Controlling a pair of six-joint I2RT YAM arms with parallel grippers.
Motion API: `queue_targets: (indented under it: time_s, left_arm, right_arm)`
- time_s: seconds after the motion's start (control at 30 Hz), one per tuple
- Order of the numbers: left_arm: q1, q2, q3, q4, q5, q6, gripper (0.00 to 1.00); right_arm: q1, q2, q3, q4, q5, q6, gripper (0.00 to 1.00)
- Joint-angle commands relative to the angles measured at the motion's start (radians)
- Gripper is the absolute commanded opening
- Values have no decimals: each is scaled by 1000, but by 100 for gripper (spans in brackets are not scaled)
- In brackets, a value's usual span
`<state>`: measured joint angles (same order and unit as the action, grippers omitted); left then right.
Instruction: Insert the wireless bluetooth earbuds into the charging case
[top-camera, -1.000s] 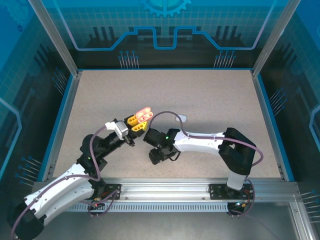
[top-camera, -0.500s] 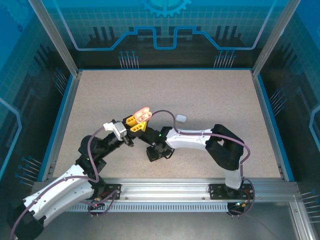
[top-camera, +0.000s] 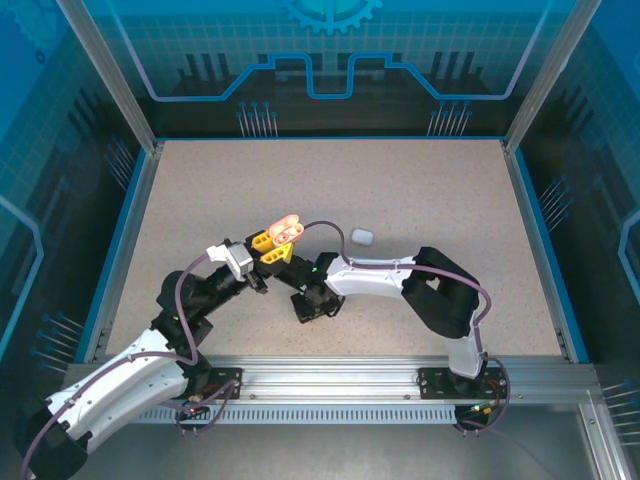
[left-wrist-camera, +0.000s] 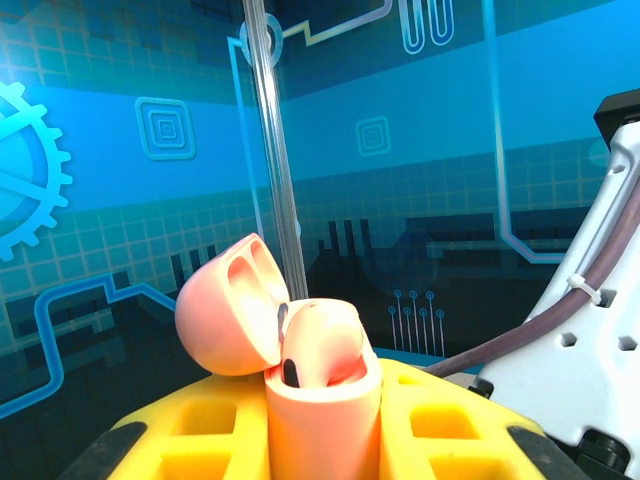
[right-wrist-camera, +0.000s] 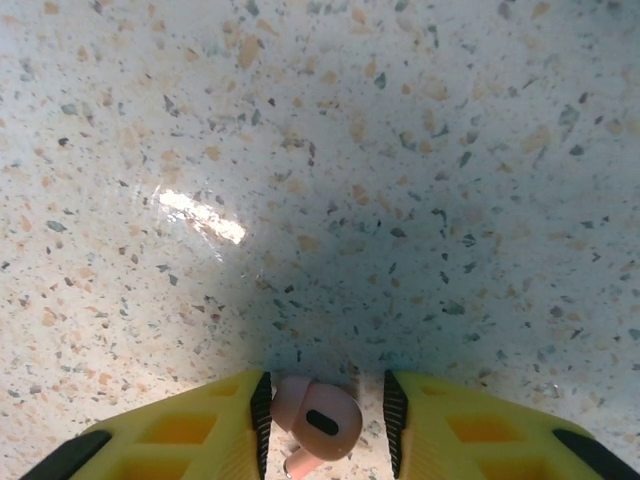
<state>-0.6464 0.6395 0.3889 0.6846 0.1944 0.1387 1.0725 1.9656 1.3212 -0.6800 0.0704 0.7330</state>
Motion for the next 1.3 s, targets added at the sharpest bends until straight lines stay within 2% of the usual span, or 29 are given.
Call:
queue_targets:
  time_s: [0.0, 0.27, 0.57, 0.93, 1.13, 1.27]
  left_arm:
    - [-9, -6, 1, 16, -20, 18, 0]
    - [-8, -5, 3, 14, -21, 18, 0]
    - [-9, 13, 3, 13, -23, 9, 0]
    - [-9, 139, 27, 77, 18, -72, 0]
    - [-9, 215, 49, 103, 50, -119, 0]
    - [-10, 254, 58, 129, 66, -151, 0]
  right_arm:
    - [14, 36, 15, -35, -27, 1, 35]
    - [20, -4, 9, -49, 5, -15, 30]
    - [1, -164, -66, -60, 138, -82, 30]
    - [-80, -601, -236, -14, 313, -267, 29]
    - [-160, -856, -259, 95, 290, -438, 29]
    - [-188, -965, -252, 188, 255, -569, 29]
